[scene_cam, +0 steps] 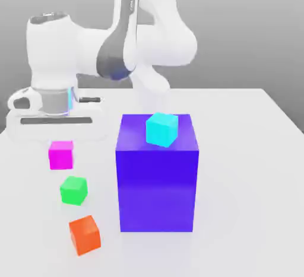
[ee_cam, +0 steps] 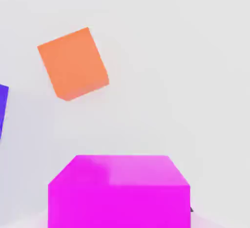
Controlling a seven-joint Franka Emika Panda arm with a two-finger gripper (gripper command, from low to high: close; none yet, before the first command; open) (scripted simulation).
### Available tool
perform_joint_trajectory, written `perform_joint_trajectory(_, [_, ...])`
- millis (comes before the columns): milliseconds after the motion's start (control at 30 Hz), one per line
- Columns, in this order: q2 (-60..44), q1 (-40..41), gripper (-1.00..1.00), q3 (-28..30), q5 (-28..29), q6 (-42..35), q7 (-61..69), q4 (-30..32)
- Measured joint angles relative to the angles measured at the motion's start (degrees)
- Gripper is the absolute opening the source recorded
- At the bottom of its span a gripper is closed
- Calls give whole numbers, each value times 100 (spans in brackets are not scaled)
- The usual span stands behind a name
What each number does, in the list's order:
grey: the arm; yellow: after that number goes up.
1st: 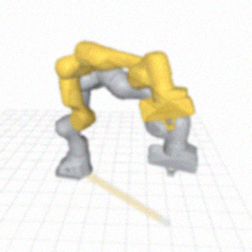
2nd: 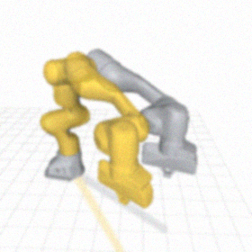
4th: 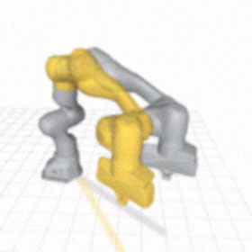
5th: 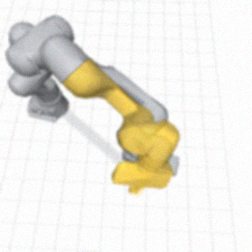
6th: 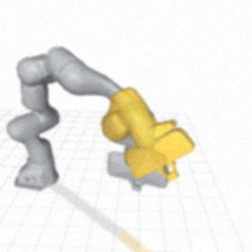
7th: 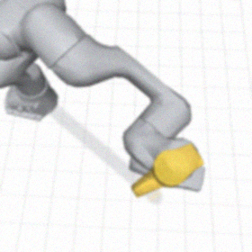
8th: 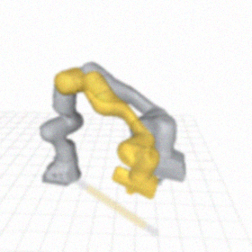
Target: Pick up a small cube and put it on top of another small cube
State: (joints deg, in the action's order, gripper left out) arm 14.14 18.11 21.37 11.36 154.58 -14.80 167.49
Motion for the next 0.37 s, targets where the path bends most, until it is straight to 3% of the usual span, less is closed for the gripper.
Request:
perform_joint_trajectory(133, [-682,-180,-100,147,-401,647,250,47])
perform_joint_trajectory(233, [-1298,-338,-100,89,-1094,1215,725,37])
perform_joint_trajectory(267, [-1479,-348,100,-3,-1363,1377,910,32])
perform_joint_trajectory(367, [-1480,-472,100,-4,-1363,1377,910,32])
